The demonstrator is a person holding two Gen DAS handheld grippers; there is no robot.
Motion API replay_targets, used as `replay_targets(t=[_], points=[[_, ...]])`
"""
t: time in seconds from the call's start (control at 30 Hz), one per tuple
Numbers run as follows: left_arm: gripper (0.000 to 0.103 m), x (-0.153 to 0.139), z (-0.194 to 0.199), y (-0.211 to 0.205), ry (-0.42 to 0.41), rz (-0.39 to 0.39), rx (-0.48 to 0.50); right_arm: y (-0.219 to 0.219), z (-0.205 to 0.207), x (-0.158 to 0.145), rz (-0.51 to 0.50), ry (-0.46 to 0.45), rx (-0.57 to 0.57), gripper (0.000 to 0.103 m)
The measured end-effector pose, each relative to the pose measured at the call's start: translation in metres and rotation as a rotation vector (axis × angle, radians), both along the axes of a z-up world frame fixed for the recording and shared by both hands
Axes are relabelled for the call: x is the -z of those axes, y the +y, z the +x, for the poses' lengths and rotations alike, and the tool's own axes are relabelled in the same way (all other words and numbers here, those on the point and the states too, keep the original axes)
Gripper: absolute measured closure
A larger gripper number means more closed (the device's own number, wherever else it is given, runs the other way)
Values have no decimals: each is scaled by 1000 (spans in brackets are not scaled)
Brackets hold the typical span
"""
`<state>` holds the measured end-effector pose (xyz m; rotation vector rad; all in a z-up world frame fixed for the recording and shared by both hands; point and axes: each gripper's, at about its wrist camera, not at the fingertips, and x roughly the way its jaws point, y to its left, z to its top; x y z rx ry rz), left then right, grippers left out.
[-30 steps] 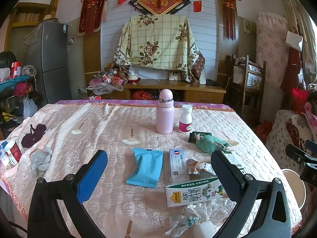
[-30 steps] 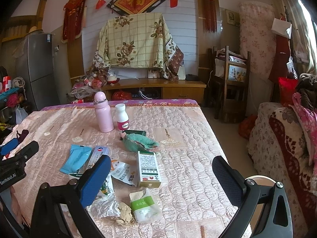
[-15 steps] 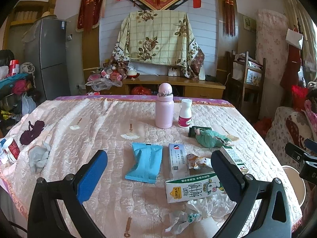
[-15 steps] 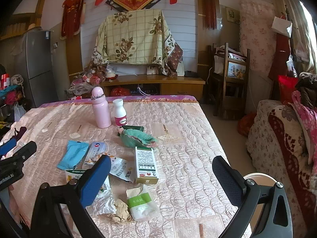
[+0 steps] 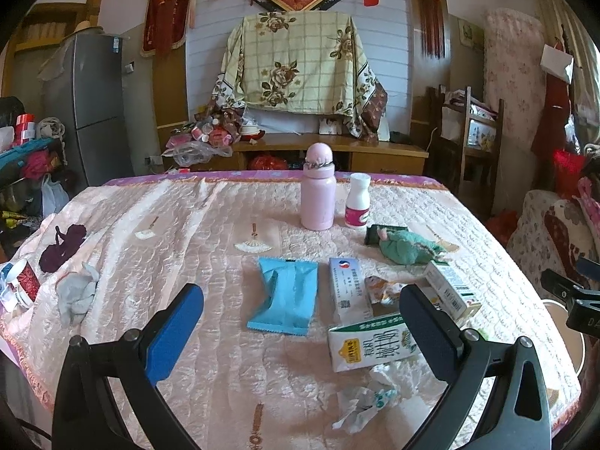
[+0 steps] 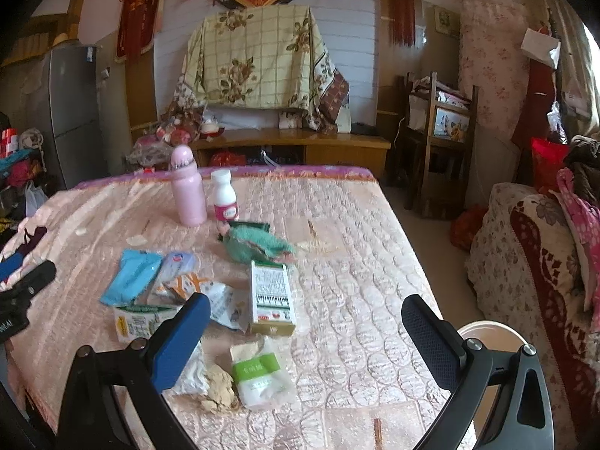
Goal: Collect trash
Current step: 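Move the right tool toward the white-green paper bag on the bed, then grasp the white-green paper bag with the right tool while the left tool grasps crumpled tissue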
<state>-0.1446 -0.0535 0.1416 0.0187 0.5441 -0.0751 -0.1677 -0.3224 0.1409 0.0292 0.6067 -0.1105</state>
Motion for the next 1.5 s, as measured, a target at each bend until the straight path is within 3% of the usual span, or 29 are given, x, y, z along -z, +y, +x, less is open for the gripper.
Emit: replay_targets(t=[0.43,0.97,1.03,1.13,1.3,1.5], points=[[0,12,6,7,33,17,6,-7,8,24,7,73,-5,0],[0,63,-5,8,215,34,175,-12,9,72,57,210,-123,0],[0,69,-6,8,234,32,198,-13,11,78,80,233,-141,3],[2,77,-5,10,274,14,236,-13,16,86,129,258,-166,17],[15,89,0,8,344,16,300,-5,34,102,158,329,-212,30],[16,100,7,-3,409,6,396,4,48,114,180,392,-262,30]])
